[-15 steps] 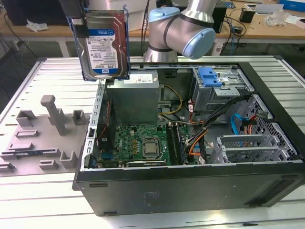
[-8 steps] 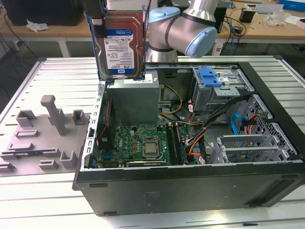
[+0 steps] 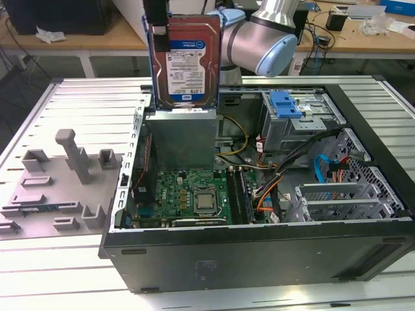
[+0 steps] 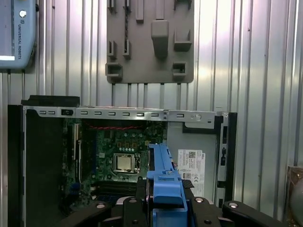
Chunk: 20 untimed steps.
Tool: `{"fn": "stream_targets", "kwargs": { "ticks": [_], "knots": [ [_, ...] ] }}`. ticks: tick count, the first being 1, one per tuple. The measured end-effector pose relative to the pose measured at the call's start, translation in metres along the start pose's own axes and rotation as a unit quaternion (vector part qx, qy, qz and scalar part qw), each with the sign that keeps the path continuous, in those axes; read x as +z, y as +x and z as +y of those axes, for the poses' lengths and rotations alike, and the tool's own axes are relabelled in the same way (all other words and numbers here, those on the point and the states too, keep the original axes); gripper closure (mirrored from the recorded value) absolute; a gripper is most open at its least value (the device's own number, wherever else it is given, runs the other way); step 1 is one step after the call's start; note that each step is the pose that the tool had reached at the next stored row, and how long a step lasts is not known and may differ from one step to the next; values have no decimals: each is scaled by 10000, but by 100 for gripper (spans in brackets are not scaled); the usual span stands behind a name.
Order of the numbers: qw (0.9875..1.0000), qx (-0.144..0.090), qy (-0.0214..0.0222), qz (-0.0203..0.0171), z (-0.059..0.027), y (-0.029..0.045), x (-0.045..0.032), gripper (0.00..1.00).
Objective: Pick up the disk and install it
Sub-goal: 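Pick up the disk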
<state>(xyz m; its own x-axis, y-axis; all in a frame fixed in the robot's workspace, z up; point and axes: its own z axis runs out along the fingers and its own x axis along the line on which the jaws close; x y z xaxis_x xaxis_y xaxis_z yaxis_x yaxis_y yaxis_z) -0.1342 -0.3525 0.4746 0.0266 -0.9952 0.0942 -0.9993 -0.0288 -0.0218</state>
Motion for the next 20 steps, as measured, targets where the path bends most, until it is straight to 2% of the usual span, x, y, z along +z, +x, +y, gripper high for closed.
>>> {"fn": "stream_targets", "kwargs": {
  "ticks": [2, 4, 16, 20],
  "knots": [
    [10000, -1, 0, 0, -67, 7, 2, 63],
    [10000, -1, 0, 1, -92, 8, 2, 63],
    [10000, 0, 0, 2, -95, 8, 3, 63],
    [10000, 0, 0, 2, -156, 19, 5, 63]
  ]
}}
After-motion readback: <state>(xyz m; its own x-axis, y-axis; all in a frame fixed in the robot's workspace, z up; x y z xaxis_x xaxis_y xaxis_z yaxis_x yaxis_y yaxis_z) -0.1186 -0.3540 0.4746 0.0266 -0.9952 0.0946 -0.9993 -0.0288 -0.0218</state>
